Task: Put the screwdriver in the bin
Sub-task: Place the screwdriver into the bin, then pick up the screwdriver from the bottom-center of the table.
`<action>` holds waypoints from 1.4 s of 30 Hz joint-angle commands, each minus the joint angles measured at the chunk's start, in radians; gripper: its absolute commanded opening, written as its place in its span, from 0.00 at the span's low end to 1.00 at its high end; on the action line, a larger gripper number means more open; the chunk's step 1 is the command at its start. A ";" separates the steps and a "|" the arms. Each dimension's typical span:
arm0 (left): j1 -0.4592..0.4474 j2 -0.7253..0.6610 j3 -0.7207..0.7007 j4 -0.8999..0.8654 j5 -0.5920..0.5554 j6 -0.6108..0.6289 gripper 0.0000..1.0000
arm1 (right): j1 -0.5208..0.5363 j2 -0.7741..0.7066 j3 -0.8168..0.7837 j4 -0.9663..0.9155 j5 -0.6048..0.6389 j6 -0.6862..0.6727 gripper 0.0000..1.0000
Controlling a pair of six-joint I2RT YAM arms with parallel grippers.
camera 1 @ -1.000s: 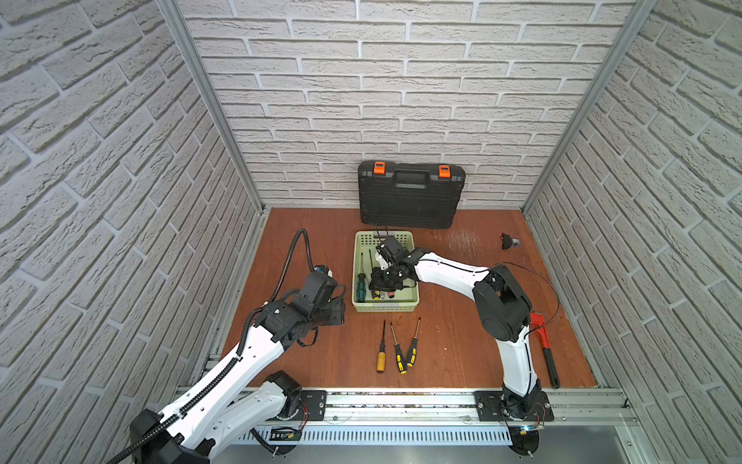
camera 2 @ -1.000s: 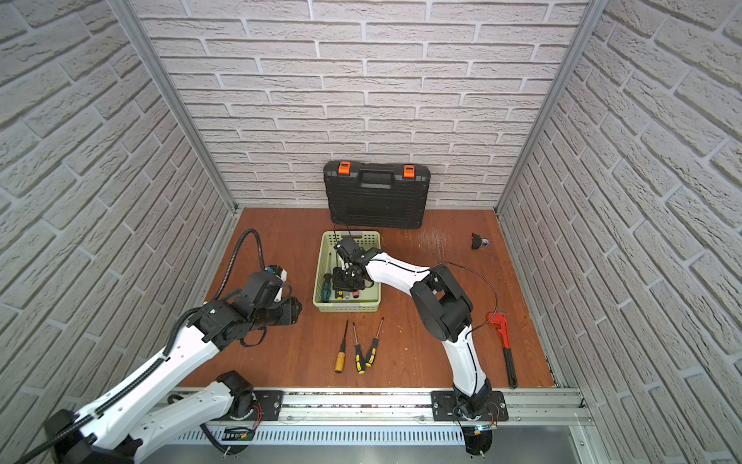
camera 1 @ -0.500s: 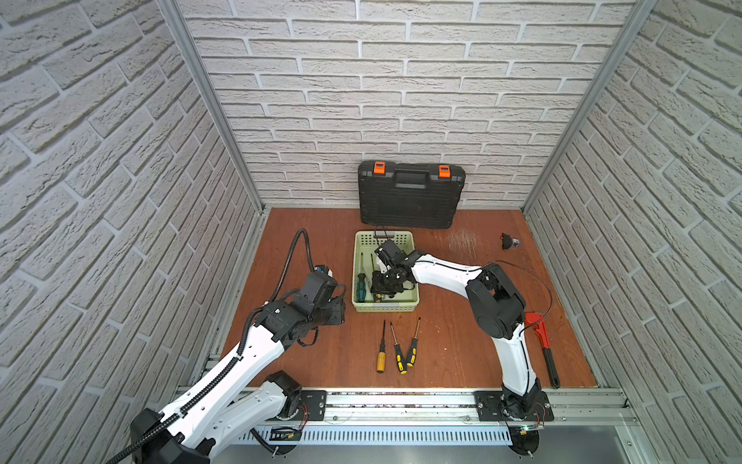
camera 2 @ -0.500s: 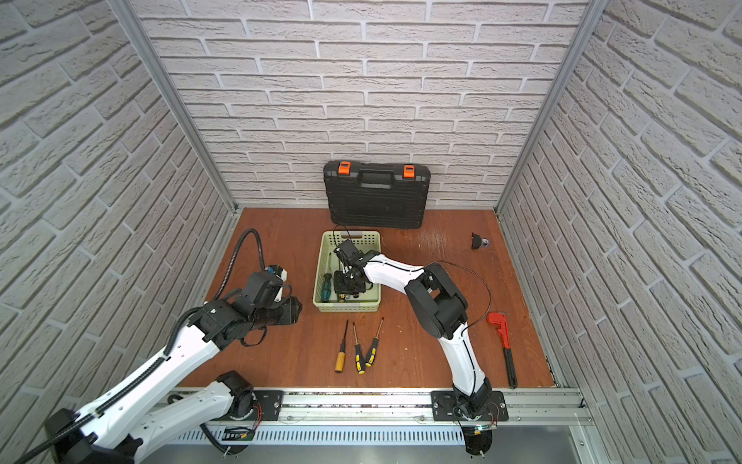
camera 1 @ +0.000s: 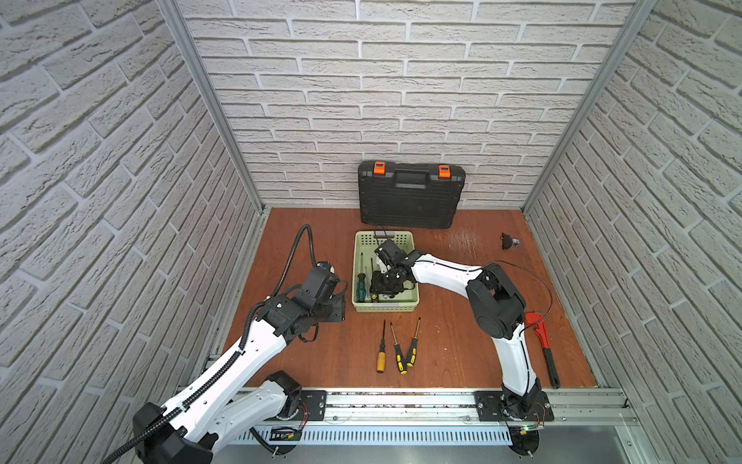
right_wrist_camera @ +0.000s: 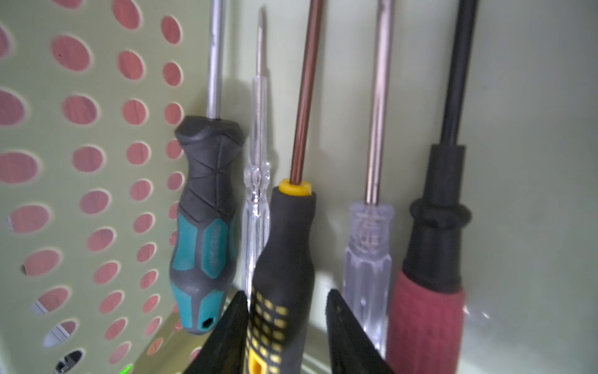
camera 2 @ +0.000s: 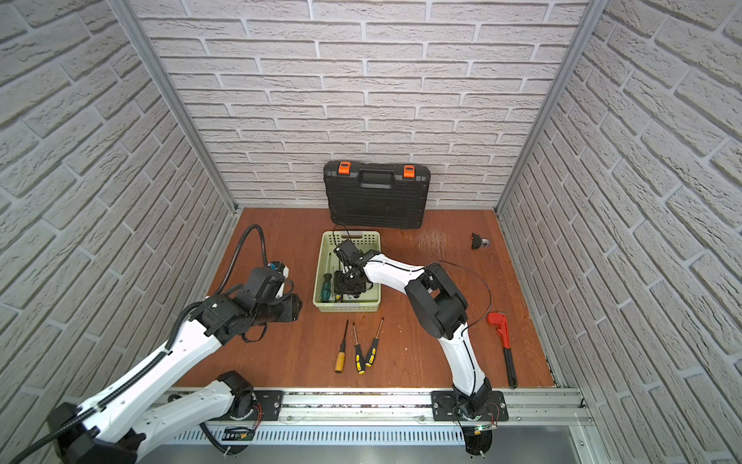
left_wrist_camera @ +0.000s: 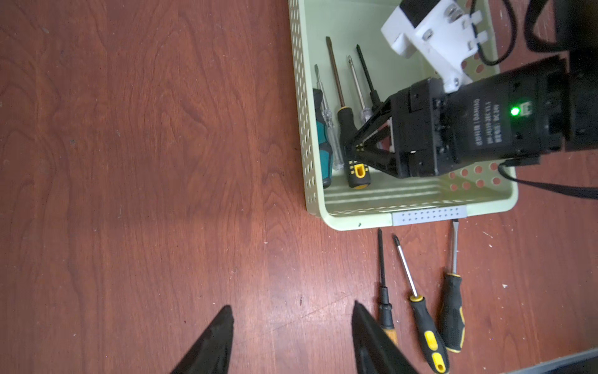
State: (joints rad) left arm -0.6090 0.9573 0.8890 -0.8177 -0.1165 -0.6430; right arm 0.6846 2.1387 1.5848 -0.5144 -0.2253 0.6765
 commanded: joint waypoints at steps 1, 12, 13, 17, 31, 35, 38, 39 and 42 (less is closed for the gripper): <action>0.005 0.019 0.041 -0.030 0.034 0.030 0.59 | 0.003 -0.058 0.024 -0.004 0.017 -0.023 0.42; -0.067 0.083 0.052 -0.078 0.254 -0.042 0.58 | 0.031 -0.347 0.059 -0.051 0.166 -0.208 0.42; -0.089 0.091 0.052 -0.086 0.255 -0.049 0.58 | 0.040 -0.384 0.047 -0.052 0.194 -0.225 0.42; -0.182 0.136 0.046 -0.082 0.268 -0.091 0.57 | 0.053 -0.501 -0.035 -0.047 0.263 -0.248 0.42; -0.480 0.348 -0.080 0.211 0.145 -0.313 0.58 | 0.052 -0.674 -0.305 -0.022 0.319 -0.171 0.44; -0.504 0.449 -0.031 0.192 0.110 -0.301 0.57 | 0.053 -0.654 -0.294 -0.030 0.297 -0.173 0.44; -0.506 0.478 -0.036 0.182 0.090 -0.338 0.55 | 0.053 -0.652 -0.295 -0.025 0.295 -0.172 0.44; -0.506 0.483 -0.045 0.190 0.097 -0.344 0.55 | 0.053 -0.654 -0.296 -0.023 0.299 -0.173 0.44; -0.506 0.513 -0.056 0.223 0.123 -0.341 0.55 | 0.051 -0.656 -0.304 0.002 0.306 -0.173 0.44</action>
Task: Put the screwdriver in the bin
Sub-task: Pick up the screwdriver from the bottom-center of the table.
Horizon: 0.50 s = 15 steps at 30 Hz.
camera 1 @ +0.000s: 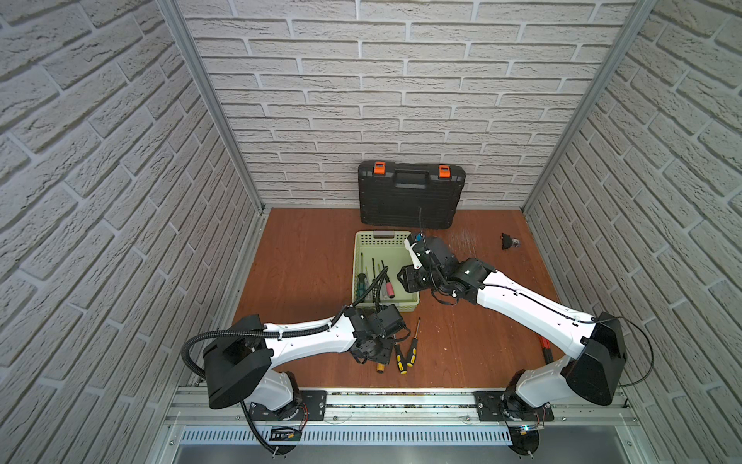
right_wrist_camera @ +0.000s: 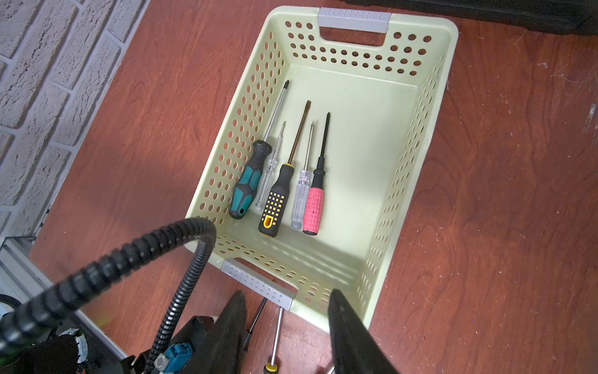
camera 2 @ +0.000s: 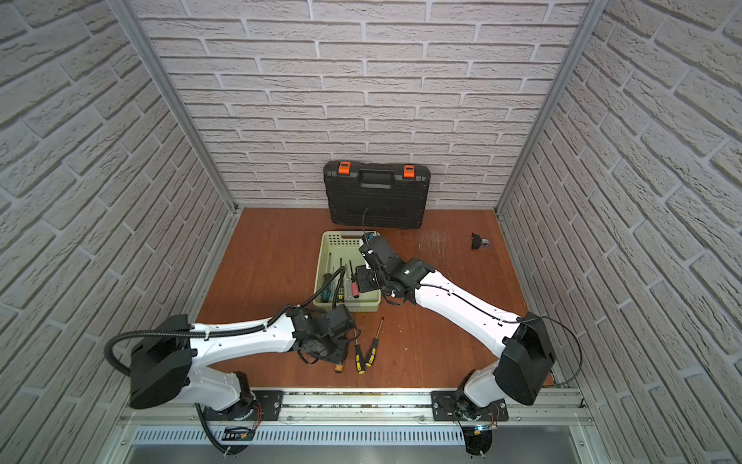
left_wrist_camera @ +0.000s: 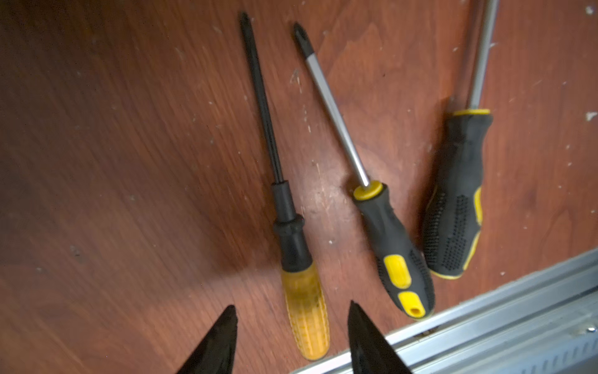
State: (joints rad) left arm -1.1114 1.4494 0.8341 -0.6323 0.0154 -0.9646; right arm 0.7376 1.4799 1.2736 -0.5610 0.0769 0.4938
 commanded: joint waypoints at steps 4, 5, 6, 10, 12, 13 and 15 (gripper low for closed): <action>-0.004 0.073 0.004 0.067 0.017 -0.003 0.52 | -0.003 0.020 0.016 0.047 -0.006 0.007 0.44; -0.003 0.083 0.003 0.073 0.022 -0.003 0.52 | -0.003 0.022 0.014 0.049 -0.009 0.010 0.44; -0.004 0.094 0.002 0.076 0.028 -0.009 0.52 | -0.003 0.023 0.011 0.050 -0.010 0.012 0.44; -0.005 0.122 -0.004 0.075 0.039 -0.033 0.50 | -0.003 0.023 -0.007 0.066 -0.018 0.025 0.44; -0.008 0.127 -0.003 0.069 0.039 -0.036 0.49 | -0.003 0.025 -0.013 0.073 -0.021 0.031 0.44; -0.010 0.130 -0.002 0.064 0.040 -0.036 0.47 | -0.003 0.026 -0.014 0.076 -0.023 0.032 0.44; -0.014 0.134 -0.001 0.056 0.044 -0.036 0.43 | -0.002 0.029 -0.016 0.081 -0.025 0.032 0.44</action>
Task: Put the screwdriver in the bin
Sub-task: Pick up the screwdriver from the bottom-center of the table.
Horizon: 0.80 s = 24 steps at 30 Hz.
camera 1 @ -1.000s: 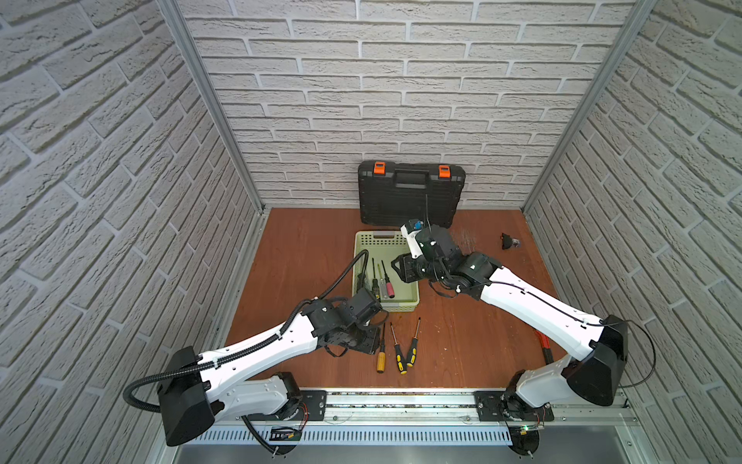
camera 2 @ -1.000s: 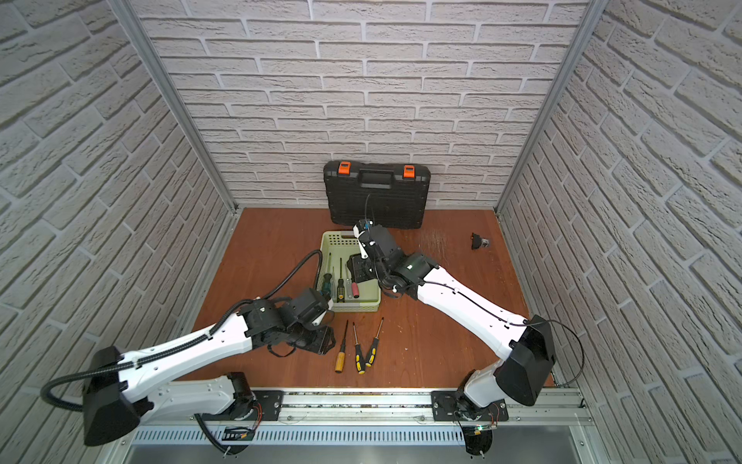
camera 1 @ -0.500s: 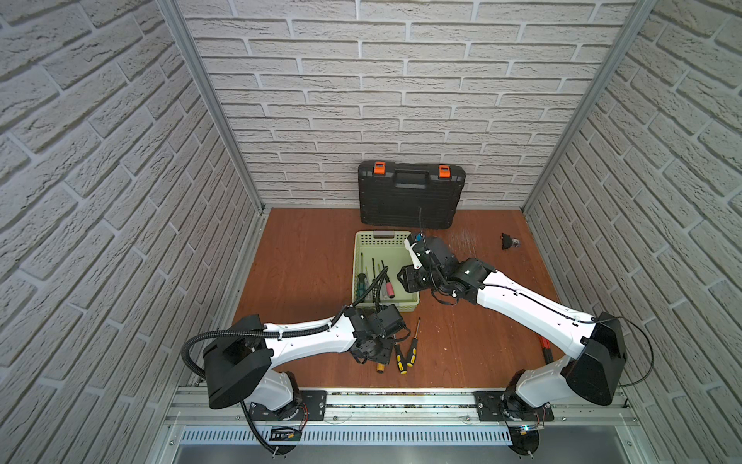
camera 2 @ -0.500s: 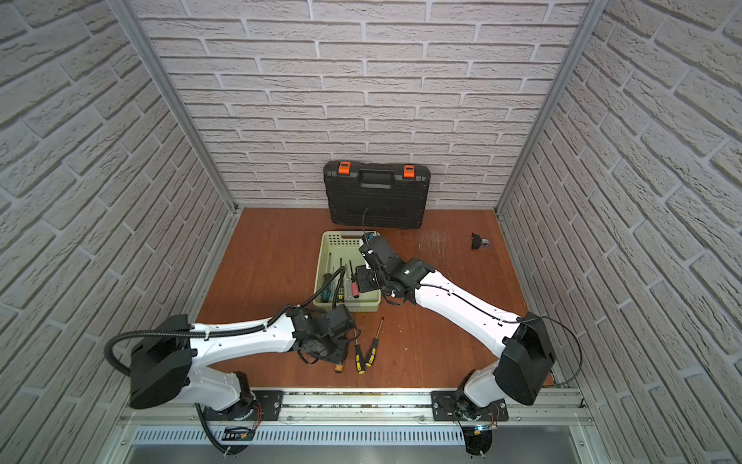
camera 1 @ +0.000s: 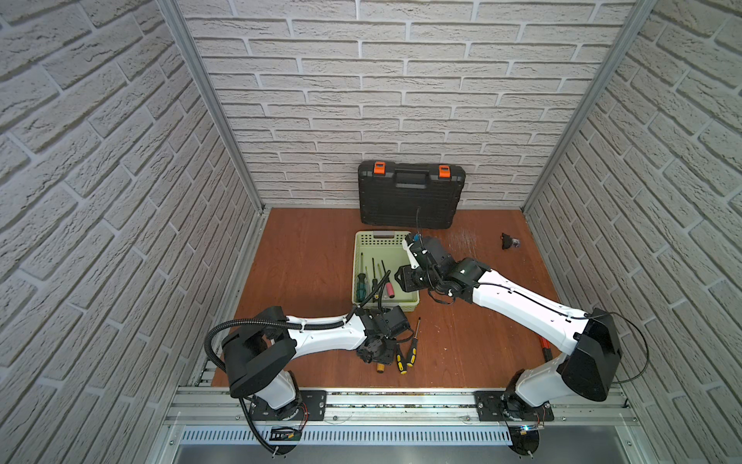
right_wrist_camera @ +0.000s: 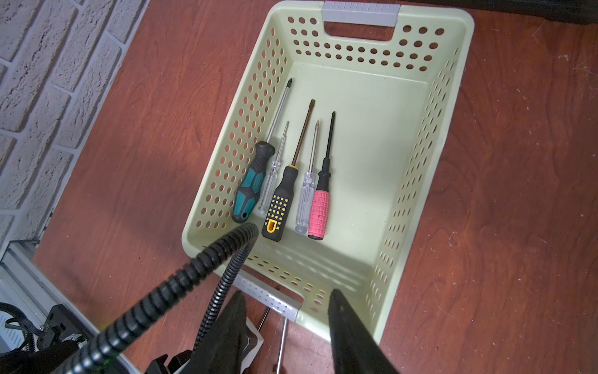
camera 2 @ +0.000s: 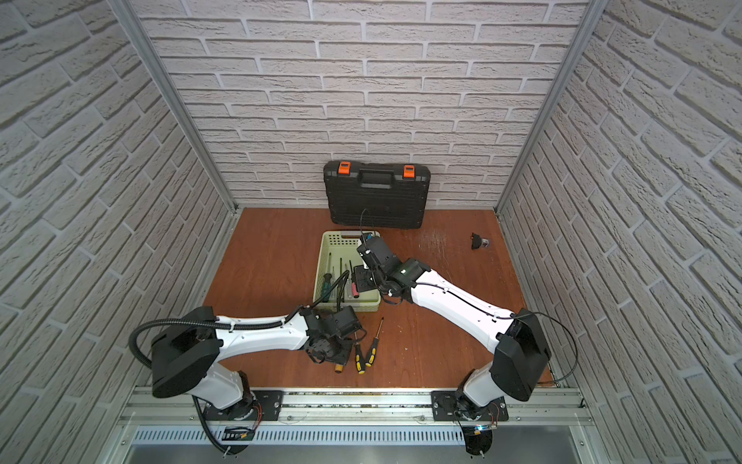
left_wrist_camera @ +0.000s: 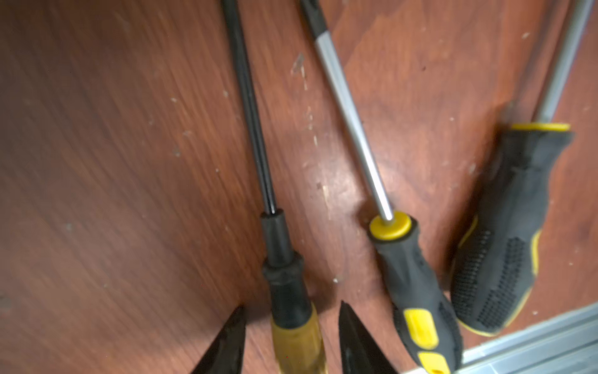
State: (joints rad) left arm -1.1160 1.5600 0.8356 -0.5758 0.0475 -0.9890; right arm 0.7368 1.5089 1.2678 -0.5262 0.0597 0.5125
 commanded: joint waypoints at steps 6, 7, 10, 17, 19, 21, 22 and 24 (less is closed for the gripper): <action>-0.015 0.035 -0.002 -0.014 0.032 -0.009 0.16 | -0.002 0.012 -0.008 0.056 -0.012 0.014 0.44; -0.015 0.027 0.003 -0.021 0.028 -0.006 0.14 | -0.002 0.013 -0.009 0.061 -0.012 0.015 0.44; -0.014 -0.018 0.013 -0.052 0.013 0.002 0.08 | -0.001 0.019 -0.008 0.066 -0.014 0.017 0.44; 0.029 -0.189 0.076 -0.229 0.037 0.010 0.06 | -0.004 0.019 0.020 0.054 -0.002 0.000 0.44; 0.066 -0.250 0.112 -0.316 0.072 0.021 0.07 | -0.003 0.012 0.027 0.043 0.008 -0.005 0.44; 0.118 -0.297 0.138 -0.375 0.126 0.033 0.07 | -0.004 0.004 0.023 0.040 0.020 -0.007 0.44; 0.147 -0.317 0.152 -0.395 0.151 0.040 0.07 | -0.005 -0.002 0.022 0.036 0.024 -0.008 0.44; 0.191 -0.347 0.199 -0.406 0.144 0.057 0.07 | -0.006 -0.011 0.022 0.028 0.028 -0.006 0.44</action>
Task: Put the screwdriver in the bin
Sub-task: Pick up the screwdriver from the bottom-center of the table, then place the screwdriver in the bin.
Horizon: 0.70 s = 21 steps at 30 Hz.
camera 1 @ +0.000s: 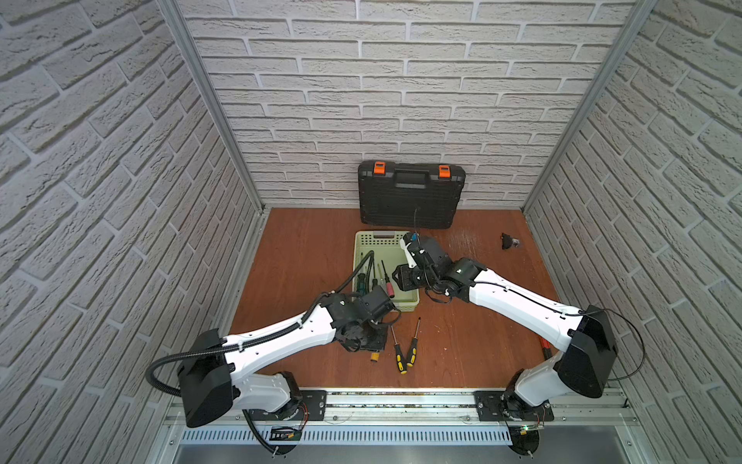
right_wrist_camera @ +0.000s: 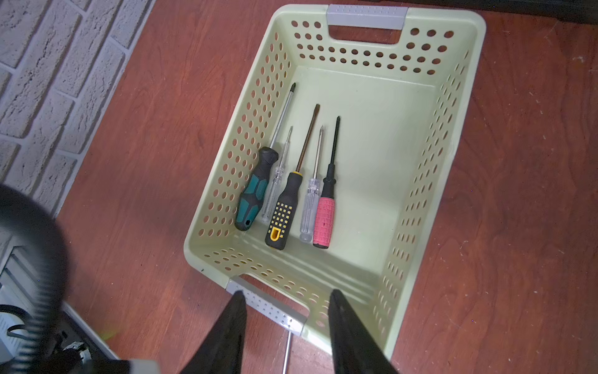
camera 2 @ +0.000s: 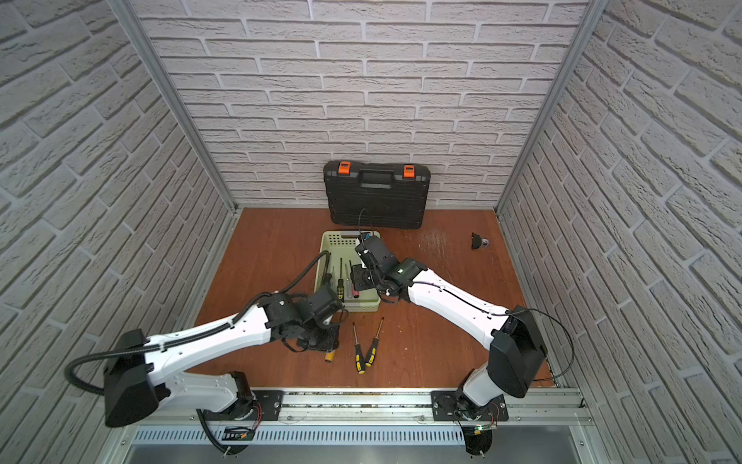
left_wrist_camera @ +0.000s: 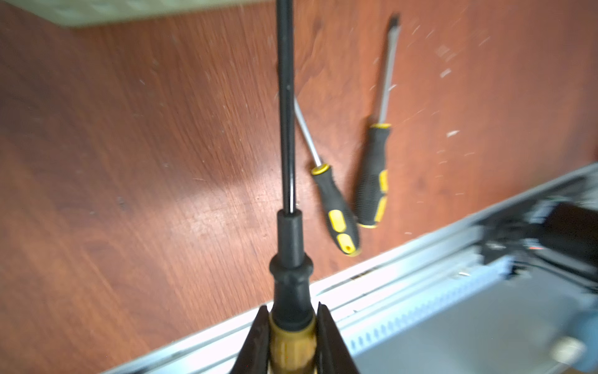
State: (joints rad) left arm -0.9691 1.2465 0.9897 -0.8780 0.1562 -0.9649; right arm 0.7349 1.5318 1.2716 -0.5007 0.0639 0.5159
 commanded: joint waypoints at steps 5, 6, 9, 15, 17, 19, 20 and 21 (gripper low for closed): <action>0.189 0.023 0.153 0.067 0.080 0.104 0.09 | -0.008 -0.056 -0.003 0.023 0.048 0.002 0.44; 0.224 0.058 0.174 0.091 0.101 0.137 0.10 | -0.008 -0.057 -0.002 0.022 0.047 0.004 0.44; 0.306 0.179 0.266 0.100 0.111 0.238 0.09 | -0.009 -0.066 -0.002 0.015 0.036 0.007 0.44; 0.393 0.396 0.371 0.148 0.135 0.346 0.09 | -0.009 -0.101 -0.032 -0.011 0.047 0.021 0.44; 0.397 0.457 0.395 0.161 0.129 0.358 0.09 | -0.009 -0.117 -0.053 -0.003 0.053 0.036 0.44; 0.396 0.519 0.422 0.175 0.134 0.361 0.09 | -0.009 -0.129 -0.069 0.001 0.054 0.046 0.44; 0.393 0.540 0.429 0.179 0.134 0.359 0.09 | -0.008 -0.131 -0.071 -0.002 0.054 0.047 0.44; 0.390 0.561 0.436 0.184 0.132 0.358 0.09 | -0.009 -0.133 -0.074 -0.005 0.053 0.046 0.44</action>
State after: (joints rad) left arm -0.5728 1.7798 1.3907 -0.7322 0.2737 -0.6468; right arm 0.7292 1.4250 1.2129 -0.5182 0.1009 0.5438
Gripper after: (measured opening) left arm 0.228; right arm 0.439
